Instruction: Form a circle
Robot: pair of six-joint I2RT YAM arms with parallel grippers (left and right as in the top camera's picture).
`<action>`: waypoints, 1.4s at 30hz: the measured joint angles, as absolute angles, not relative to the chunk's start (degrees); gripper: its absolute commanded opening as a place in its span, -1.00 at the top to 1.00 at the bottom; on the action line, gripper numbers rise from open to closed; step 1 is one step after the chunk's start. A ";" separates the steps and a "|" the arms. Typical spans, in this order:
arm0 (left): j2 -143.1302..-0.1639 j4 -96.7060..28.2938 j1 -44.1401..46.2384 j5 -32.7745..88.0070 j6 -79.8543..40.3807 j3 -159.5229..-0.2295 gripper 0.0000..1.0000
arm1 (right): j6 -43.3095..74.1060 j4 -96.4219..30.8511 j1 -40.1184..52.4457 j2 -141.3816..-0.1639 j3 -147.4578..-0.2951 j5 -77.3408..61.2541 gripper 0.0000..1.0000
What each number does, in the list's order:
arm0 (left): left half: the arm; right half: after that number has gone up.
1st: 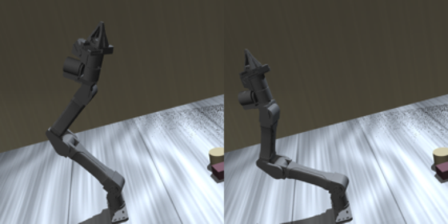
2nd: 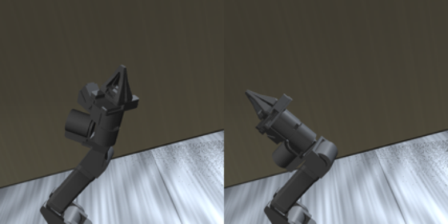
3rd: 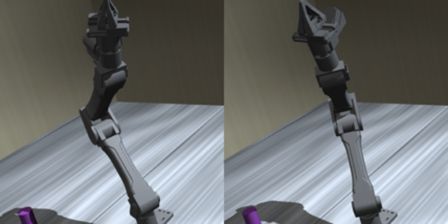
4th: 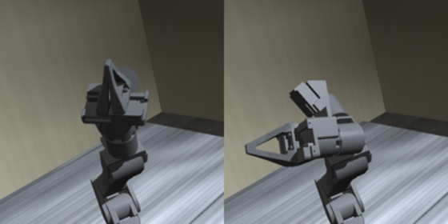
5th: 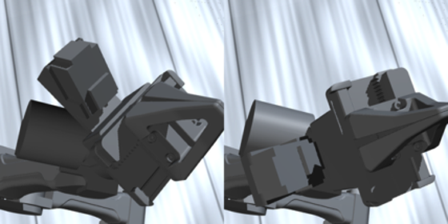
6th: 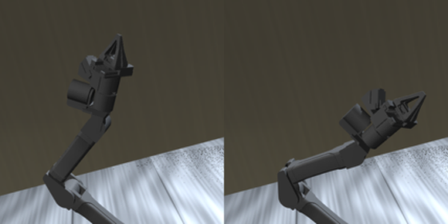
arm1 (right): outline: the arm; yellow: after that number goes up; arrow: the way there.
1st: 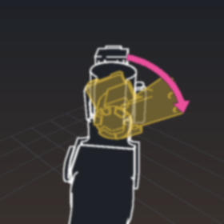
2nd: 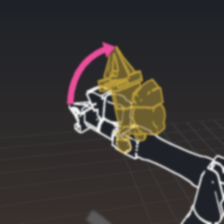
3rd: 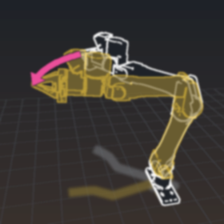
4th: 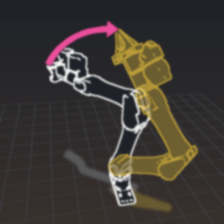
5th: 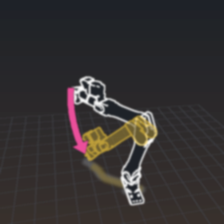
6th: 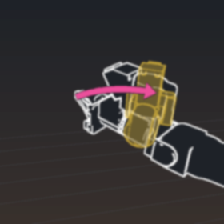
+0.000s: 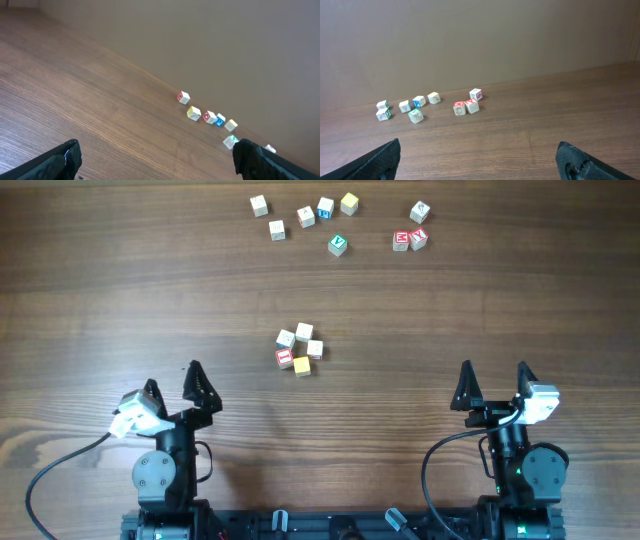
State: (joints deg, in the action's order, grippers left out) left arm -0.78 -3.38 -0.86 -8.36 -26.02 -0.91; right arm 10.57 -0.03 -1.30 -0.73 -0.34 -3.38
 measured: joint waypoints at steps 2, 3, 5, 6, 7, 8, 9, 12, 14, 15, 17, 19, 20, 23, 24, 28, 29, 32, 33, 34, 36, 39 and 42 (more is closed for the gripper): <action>-0.78 -3.38 -0.89 -9.19 -25.98 -0.91 -1.00 | 10.57 -0.03 -1.30 -0.73 -0.34 -3.38 -0.99; -0.78 -3.40 -0.89 -9.41 -25.67 -0.89 -1.00 | 10.57 -0.03 -1.30 -0.73 -0.34 -3.38 -0.99; -0.78 -3.42 -0.89 -9.41 -24.58 -0.89 -1.00 | 10.57 -0.03 -1.30 -0.73 -0.34 -3.38 -1.00; -0.78 -3.42 -0.86 -9.39 -23.97 -0.89 -1.00 | 10.57 -0.03 -1.30 -0.73 -0.34 -3.38 -0.99; -0.78 -3.44 -0.89 -9.39 -23.14 -0.89 -1.00 | 10.57 -0.03 -1.30 -0.73 -0.34 -3.38 -0.99; -0.78 -3.44 -0.86 -9.39 -22.57 -0.89 -1.00 | 10.57 -0.03 -1.30 -0.73 -0.34 -3.38 -0.99; -0.78 -3.44 -0.91 -9.37 -22.13 -0.89 -1.00 | 10.57 -0.03 -1.30 -0.73 -0.34 -3.38 -0.99; -0.78 -3.60 -2.04 -9.02 -21.28 -0.89 -1.00 | 10.57 -0.03 -1.30 -0.73 -0.34 -3.38 -0.99; -0.78 -3.60 -2.42 -8.93 -21.06 -0.89 -1.00 | 10.57 -0.03 -1.30 -0.73 -0.34 -3.38 -0.99; -0.78 -3.60 -2.44 -8.93 -21.04 -0.89 -1.00 | 10.57 -0.03 -1.30 -0.73 -0.34 -3.38 -0.99; -0.78 -3.60 -2.44 -8.88 -21.02 -0.89 -1.00 | 10.57 -0.03 -1.30 -0.73 -0.34 -3.38 -0.99; -0.78 -3.60 -2.44 -8.84 -21.02 -0.89 -1.00 | 10.57 -0.03 -1.30 -0.73 -0.34 -3.38 -1.00; -0.78 -3.60 -2.44 -8.73 -21.02 -0.89 -1.00 | 10.57 -0.03 -1.30 -0.73 -0.34 -3.38 -0.99; -0.78 -3.60 -2.44 -8.73 -20.99 -0.89 -1.00 | 10.57 -0.03 -1.30 -0.73 -0.34 -3.38 -0.99; -0.78 -3.60 -2.44 -8.73 -20.99 -0.89 -1.00 | 10.57 -0.03 -1.30 -0.73 -0.34 -3.38 -0.99; -0.78 -3.60 -2.44 -8.73 -20.99 -0.89 -1.00 | 10.57 -0.03 -1.30 -0.73 -0.34 -3.38 -0.99; -0.78 -3.60 -2.44 -8.73 -20.99 -0.89 -1.00 | 10.57 -0.03 -1.30 -0.73 -0.34 -3.38 -1.00; -0.78 -3.60 -2.44 -8.73 -20.84 -0.89 -1.00 | 10.02 -0.03 -1.30 -0.73 -0.34 -3.36 -0.99; -0.78 -3.57 -2.44 -8.73 -20.82 -0.89 -1.00 | 9.69 -0.03 -1.30 -0.73 -0.34 -3.38 -0.99; -0.78 -3.60 -2.44 -8.73 -20.82 -0.89 -1.00 | 9.45 -0.03 -1.30 -0.73 -0.34 -3.38 -0.99; -0.78 -3.60 -2.44 -8.73 -20.82 -0.89 -1.00 | 8.97 -0.03 -1.30 -0.73 -0.34 -3.36 -1.00; -0.78 -3.60 -2.44 -8.73 -20.80 -0.89 -1.00 | 6.94 -0.03 -1.30 -0.73 -0.34 -3.36 -1.00; -0.78 -3.60 -2.44 -8.73 -20.80 -0.89 -1.00 | 5.15 -0.03 -1.30 -0.73 -0.34 -3.36 -0.99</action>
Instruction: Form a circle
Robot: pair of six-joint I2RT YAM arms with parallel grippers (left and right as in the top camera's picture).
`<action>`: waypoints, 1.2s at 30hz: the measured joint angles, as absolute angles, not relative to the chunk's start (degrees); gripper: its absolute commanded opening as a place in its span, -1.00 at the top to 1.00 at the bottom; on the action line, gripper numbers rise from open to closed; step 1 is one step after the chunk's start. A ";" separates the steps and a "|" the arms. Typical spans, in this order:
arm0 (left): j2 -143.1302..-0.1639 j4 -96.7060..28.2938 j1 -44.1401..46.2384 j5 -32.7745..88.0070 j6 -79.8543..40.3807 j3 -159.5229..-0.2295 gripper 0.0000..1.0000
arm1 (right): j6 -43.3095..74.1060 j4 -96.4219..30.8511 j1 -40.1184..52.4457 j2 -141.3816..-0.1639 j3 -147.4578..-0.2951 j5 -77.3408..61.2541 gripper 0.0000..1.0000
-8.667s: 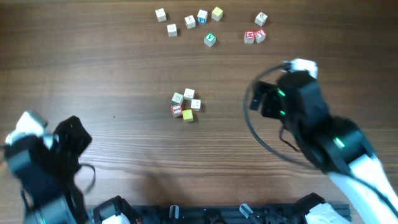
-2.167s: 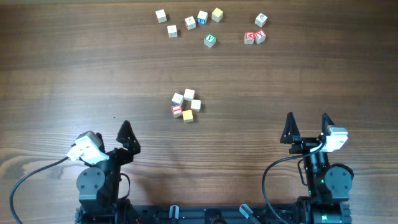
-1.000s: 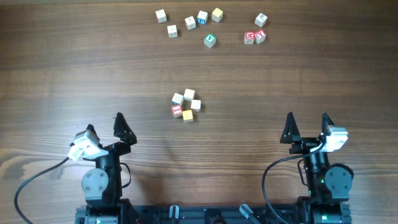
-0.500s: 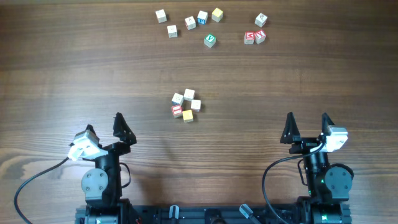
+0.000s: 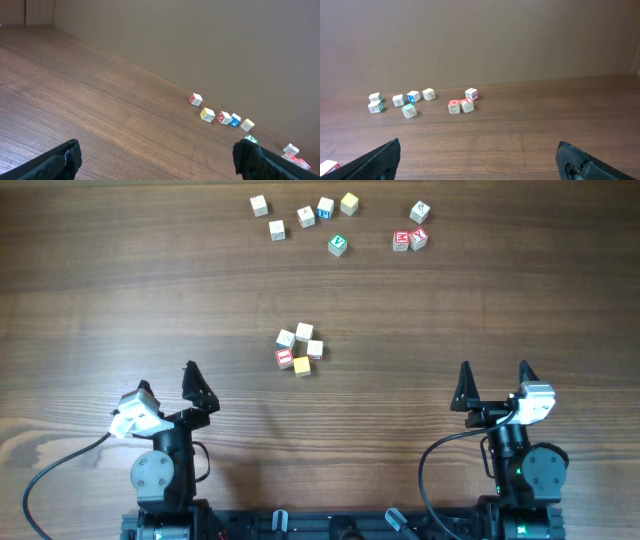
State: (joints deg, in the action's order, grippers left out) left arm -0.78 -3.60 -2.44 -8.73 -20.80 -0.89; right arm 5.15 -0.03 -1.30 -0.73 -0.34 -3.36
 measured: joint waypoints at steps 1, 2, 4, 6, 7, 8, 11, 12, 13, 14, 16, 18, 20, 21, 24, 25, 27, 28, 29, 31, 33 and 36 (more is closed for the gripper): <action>-0.78 -3.60 -2.44 -8.73 -20.80 -0.89 -1.00 | 4.73 -0.03 -1.30 -0.73 -0.34 -3.36 -0.99; -0.78 -3.60 -2.44 -8.73 -20.80 -0.89 -1.00 | 4.47 -0.03 -1.30 -0.73 -0.34 -3.36 -0.99; -0.78 -3.60 -2.44 -8.73 -20.80 -0.89 -1.00 | 4.19 -0.03 -1.30 -0.73 -0.34 -3.36 -1.00; -0.78 -3.60 -2.44 -8.73 -20.80 -0.89 -1.00 | 4.16 -0.03 -1.30 -0.73 -0.34 -3.36 -0.99; -0.78 -3.60 -2.44 -8.73 -20.80 -0.89 -1.00 | 4.16 -0.03 -1.30 -0.73 -0.34 -3.36 -0.99; -0.78 -3.60 -2.44 -8.73 -20.80 -0.89 -1.00 | 4.16 -0.03 -1.30 -0.73 -0.34 -3.36 -0.99; -0.78 -3.60 -2.79 -8.71 -20.80 -0.89 -1.00 | 4.16 -0.03 -1.30 -0.73 -0.34 -3.36 -0.99; -0.78 -3.60 -3.44 -8.71 -20.80 -0.89 -1.00 | 4.16 -0.03 -1.30 -0.73 -0.34 -3.36 -0.99; -0.78 -3.60 -3.99 -8.73 -20.80 -0.89 -1.00 | 4.16 -0.03 -1.30 -0.73 -0.34 -3.36 -0.99; -0.78 -3.57 -4.47 -8.71 -20.80 -0.89 -1.00 | 4.16 -0.03 -1.30 -0.73 -0.34 -3.36 -0.99; -0.78 -3.57 -4.80 -8.73 -20.80 -0.89 -1.00 | 4.16 -0.03 -1.30 -0.73 -0.34 -3.36 -0.99; -0.78 -3.57 -4.80 -8.71 -20.80 -0.89 -1.00 | 4.14 -0.03 -1.30 -0.73 -0.34 -3.36 -0.99; -0.78 -3.60 -4.80 -8.71 -20.80 -0.89 -1.00 | 4.16 -0.03 -1.30 -0.73 -0.34 -3.36 -0.99; -0.78 -3.57 -4.80 -8.71 -20.80 -0.89 -1.00 | 4.14 -0.03 -1.30 -0.73 -0.34 -3.36 -1.00; -0.78 -3.57 -4.80 -8.71 -20.80 -0.89 -1.00 | 4.14 -0.03 -1.30 -0.73 -0.34 -3.36 -0.99; -0.78 -3.57 -4.80 -8.71 -20.80 -0.89 -1.00 | 4.14 -0.03 -1.30 -0.73 -0.34 -3.36 -1.00; -0.78 -3.57 -4.80 -8.71 -20.78 -0.89 -1.00 | 4.12 -0.03 -1.30 -0.73 -0.34 -3.36 -0.99; -0.78 -3.57 -4.80 -8.71 -20.78 -0.89 -1.00 | 3.99 -0.03 -1.30 -0.73 -0.34 -3.36 -0.99; -0.78 -3.57 -4.80 -8.71 -20.78 -0.89 -1.00 | 3.95 -0.03 -1.30 -0.73 -0.34 -3.36 -0.99; -0.78 -3.57 -4.80 -8.71 -20.78 -0.89 -1.00 | 3.75 -0.03 -1.30 -0.73 -0.34 -3.36 -0.99; -0.78 -3.60 -4.80 -8.71 -20.78 -0.89 -1.00 | 3.75 -0.03 -1.30 -0.73 -0.34 -3.36 -1.00; -0.78 -3.57 -4.80 -8.71 -20.62 -0.89 -1.00 | 3.75 -0.03 -1.30 -0.73 -0.34 -3.36 -0.99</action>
